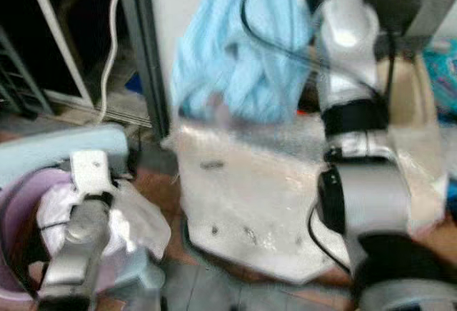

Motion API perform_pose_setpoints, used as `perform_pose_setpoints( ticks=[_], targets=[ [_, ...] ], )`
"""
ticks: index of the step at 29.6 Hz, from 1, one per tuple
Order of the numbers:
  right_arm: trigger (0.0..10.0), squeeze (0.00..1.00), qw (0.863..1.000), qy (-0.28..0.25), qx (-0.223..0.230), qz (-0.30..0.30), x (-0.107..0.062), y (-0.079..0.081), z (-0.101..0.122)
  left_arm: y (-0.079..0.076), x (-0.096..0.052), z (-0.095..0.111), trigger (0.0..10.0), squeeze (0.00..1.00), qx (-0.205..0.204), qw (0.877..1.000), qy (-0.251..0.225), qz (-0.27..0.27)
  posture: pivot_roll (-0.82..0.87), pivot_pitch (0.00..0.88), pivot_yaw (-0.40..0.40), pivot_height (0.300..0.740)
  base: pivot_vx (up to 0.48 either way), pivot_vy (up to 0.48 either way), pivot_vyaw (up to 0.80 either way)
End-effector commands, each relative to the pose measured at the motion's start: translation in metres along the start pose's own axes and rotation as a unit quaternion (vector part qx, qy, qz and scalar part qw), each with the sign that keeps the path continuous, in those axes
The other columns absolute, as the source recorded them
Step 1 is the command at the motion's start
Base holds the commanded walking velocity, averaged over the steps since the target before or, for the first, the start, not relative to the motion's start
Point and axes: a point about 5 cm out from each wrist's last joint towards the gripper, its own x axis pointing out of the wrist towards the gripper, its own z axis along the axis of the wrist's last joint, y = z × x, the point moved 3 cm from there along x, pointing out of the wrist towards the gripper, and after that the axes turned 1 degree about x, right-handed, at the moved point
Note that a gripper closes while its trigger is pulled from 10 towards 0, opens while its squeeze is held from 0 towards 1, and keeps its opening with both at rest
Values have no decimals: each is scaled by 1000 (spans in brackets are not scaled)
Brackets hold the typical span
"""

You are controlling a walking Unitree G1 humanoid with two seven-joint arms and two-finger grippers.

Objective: Clothes washing

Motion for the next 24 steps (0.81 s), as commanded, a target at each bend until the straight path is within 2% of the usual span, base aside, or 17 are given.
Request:
perform_pose_setpoints(
  ticks=[1,2,6,8,9,10,11,12,14,16,18,20,22,24],
  targets=[
    [10000,0,998,58,-15,-32,-17,-13,-30,-12,-4,-1,10000,0,-7,1000,2,-18,2,0,-52,740,0,0,0],
    [10000,0,995,80,-5,-53,-24,-16,-40,-12,-4,-1,10000,0,-8,1000,2,-18,2,0,-53,740,0,0,0],
    [10000,0,982,151,-30,-113,-56,-23,-75,-9,-4,-2,10000,0,-2,1000,6,-16,-3,0,-50,740,0,0,0],
    [10000,12,969,205,-10,-139,-80,-23,-99,-9,-4,-3,10000,0,-1,1000,7,-17,-5,0,-48,740,0,0,0],
    [10000,557,961,231,4,-149,-93,-21,-110,-10,-4,-3,10000,0,-1,1000,8,-18,-7,0,-46,740,0,0,0],
    [10000,1000,955,254,18,-154,-103,-19,-119,-10,-4,-3,10000,0,0,1000,8,-19,-12,0,-45,740,0,0,0],
    [10000,1000,946,280,38,-160,-117,-14,-129,-11,-3,-3,10000,0,0,1000,9,-20,-13,0,-44,740,0,0,0],
    [10000,1000,946,280,38,-160,-117,-14,-129,-11,-3,-3,10000,0,0,1000,9,-20,-13,0,-44,740,0,0,0],
    [10000,1000,934,318,38,-159,-148,2,-141,-12,-3,-3,10000,0,2,1000,10,-23,-17,0,-41,740,0,0,0],
    [10000,1000,938,310,24,-153,-150,5,-138,-12,-3,-3,10000,0,2,1000,10,-24,-18,0,-40,740,0,0,0],
    [10000,1000,953,270,8,-139,-145,11,-123,-12,-2,-4,10000,0,3,1000,11,-25,-20,0,-36,740,0,0,0],
    [10000,1000,965,229,22,-121,-137,23,-108,-11,-2,-4,10000,0,4,1000,12,-25,-21,0,-36,740,0,0,0],
    [10000,1000,970,213,36,-109,-134,31,-101,-11,-2,-4,10000,0,4,1000,12,-26,-20,0,-36,740,0,0,0],
    [10000,1000,978,189,54,-64,-131,51,-91,-11,-1,-4,10000,0,5,1000,12,-26,-17,0,-38,740,0,0,0]
  ],
)
